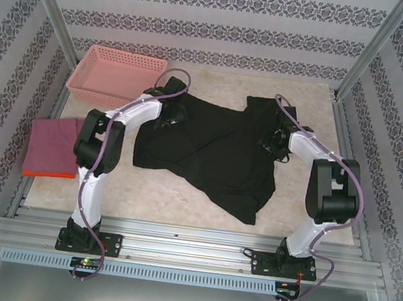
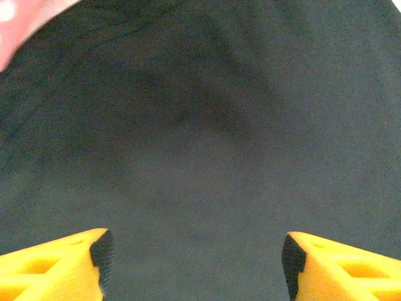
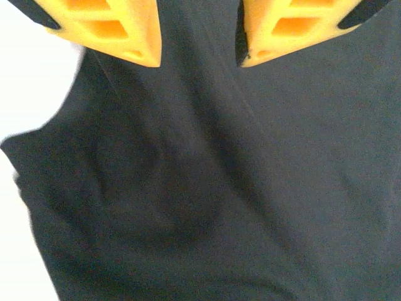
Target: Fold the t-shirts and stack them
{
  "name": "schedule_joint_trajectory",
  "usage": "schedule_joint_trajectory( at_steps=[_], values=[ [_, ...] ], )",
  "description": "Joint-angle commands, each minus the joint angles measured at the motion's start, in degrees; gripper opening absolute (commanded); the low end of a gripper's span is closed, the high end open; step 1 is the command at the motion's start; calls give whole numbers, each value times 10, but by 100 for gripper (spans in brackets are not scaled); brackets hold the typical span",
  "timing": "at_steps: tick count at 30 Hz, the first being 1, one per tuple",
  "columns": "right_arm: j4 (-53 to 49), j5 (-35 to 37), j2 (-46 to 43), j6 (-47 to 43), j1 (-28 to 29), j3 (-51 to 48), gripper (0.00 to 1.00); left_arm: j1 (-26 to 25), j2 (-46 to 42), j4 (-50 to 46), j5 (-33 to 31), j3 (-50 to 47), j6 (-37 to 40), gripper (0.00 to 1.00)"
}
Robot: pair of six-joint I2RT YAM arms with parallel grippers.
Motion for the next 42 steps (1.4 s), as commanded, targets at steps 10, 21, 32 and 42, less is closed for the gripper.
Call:
schedule_joint_trajectory(
  at_steps=[10, 21, 32, 42],
  values=[
    [-68, 0, 218, -3, -35, 250, 35, 27, 123, -70, 30, 123, -6, 70],
    [-184, -19, 415, -38, -48, 578, 35, 35, 196, -138, 36, 256, -8, 73],
    [-168, -68, 392, -79, -48, 701, 52, 30, 103, -120, 11, 226, -21, 84],
    [-6, -59, 74, -110, -22, 263, 63, 16, -142, -112, -69, -33, -135, 100]
  ],
)
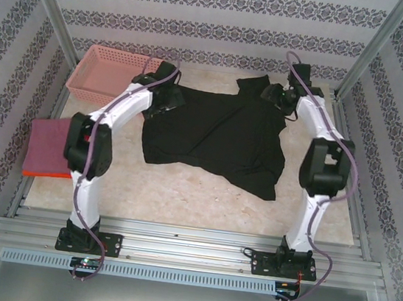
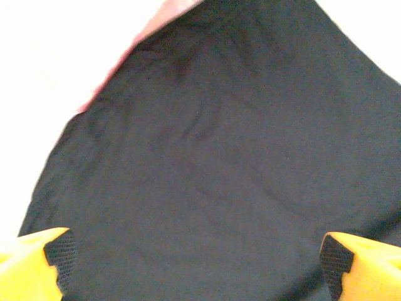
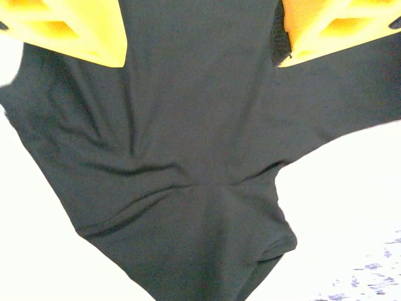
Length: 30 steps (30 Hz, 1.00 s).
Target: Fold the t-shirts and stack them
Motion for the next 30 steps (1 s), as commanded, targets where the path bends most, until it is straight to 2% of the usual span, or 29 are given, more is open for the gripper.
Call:
schedule_joint_trajectory(
  at_steps=[1, 5, 8, 11, 16, 22, 26, 30],
  values=[
    [55, -4, -89, -16, 16, -114, 63, -6, -68, -32, -37, -80, -90, 99],
    [59, 6, -181, -12, 34, -238, 63, -5, -89, -110, -5, -114, -173, 88],
    [61, 13, -236, 4, 53, -304, 63, -8, -64, -171, 48, -101, -243, 87],
    [69, 18, -267, 24, 68, -348, 64, -9, -24, -186, 105, -81, -279, 79],
    [71, 30, -285, 41, 82, -371, 64, -10, 30, -233, 118, -32, -303, 64],
    [61, 44, -291, 37, 83, -367, 64, -6, 37, -226, 121, -43, -323, 59],
    [57, 42, -290, 35, 82, -365, 64, -2, 43, -215, 129, -49, -332, 51],
    [51, 39, -286, 29, 78, -360, 64, 1, 44, -206, 135, -57, -343, 50]
  ],
)
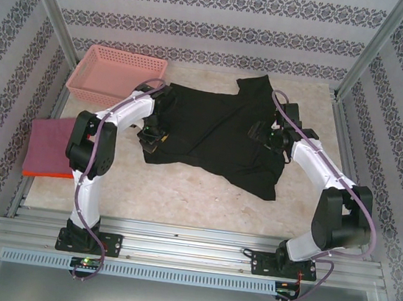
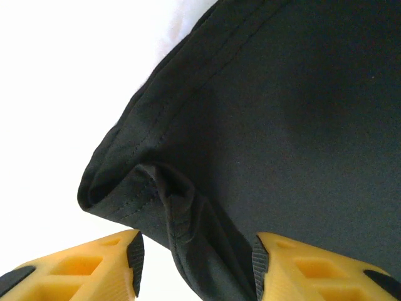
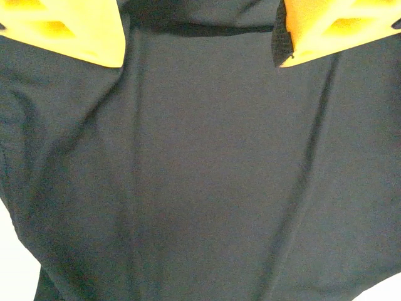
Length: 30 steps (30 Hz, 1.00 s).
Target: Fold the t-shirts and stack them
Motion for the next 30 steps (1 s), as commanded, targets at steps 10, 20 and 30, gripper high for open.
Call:
schedule_joint_trajectory(
  at_steps=[10, 20, 30],
  values=[
    [-17, 4, -13, -15, -17, 7, 64, 11, -1, 7, 10, -36, -39, 30],
    [-49, 21, -67, -5, -21, -31, 64, 11, -20, -3, 1, -42, -36, 0],
    [-146, 28, -236, 57, -29, -201, 61, 3, -123, -4, 20, -158, -41, 0]
  ],
)
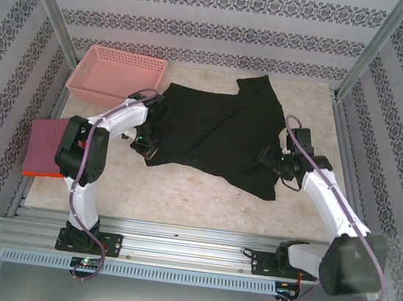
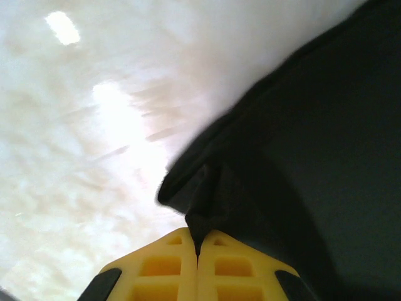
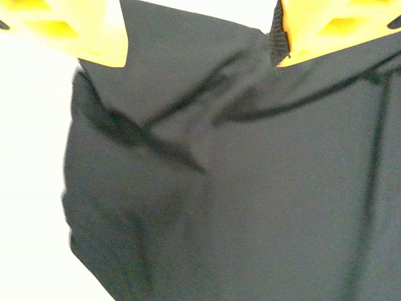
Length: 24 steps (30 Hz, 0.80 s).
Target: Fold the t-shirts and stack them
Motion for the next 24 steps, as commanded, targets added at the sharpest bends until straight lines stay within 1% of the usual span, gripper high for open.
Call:
schedule_joint_trajectory(
  at_steps=[1, 5, 7, 10, 12, 15, 17, 18, 20, 22, 24],
  values=[
    [-63, 10, -47, 34, -11, -62, 61, -3, -47, -12, 6, -46, -12, 0],
    [-48, -11, -69, 46, -25, -119, 61, -5, -71, -1, 5, -87, -20, 0],
    [-23, -30, -51, 49, -26, -131, 64, -6, -70, 5, 7, -94, -20, 0],
    [17, -66, -9, 41, -25, -139, 65, -6, -60, 7, 7, -86, -17, 0],
    [37, -80, 14, 36, -25, -145, 64, -6, -58, 9, 3, -84, -15, 0],
    [53, -100, 34, 27, -23, -147, 57, -5, -54, 14, 0, -82, -13, 0],
    [56, -118, 36, 24, -22, -148, 48, -6, -52, 16, 1, -81, -10, 0],
    [55, -123, 35, 24, -22, -148, 40, -6, -51, 16, 0, -81, -8, 0],
    [48, -129, 27, 22, -24, -142, 16, -5, -50, 18, 1, -81, -5, 0],
    [26, -132, 15, 19, -26, -129, 0, -5, -50, 16, 1, -80, -4, 0],
    [-2, -134, -4, 22, -27, -113, 0, -6, -50, 14, 0, -78, -3, 0]
  ],
)
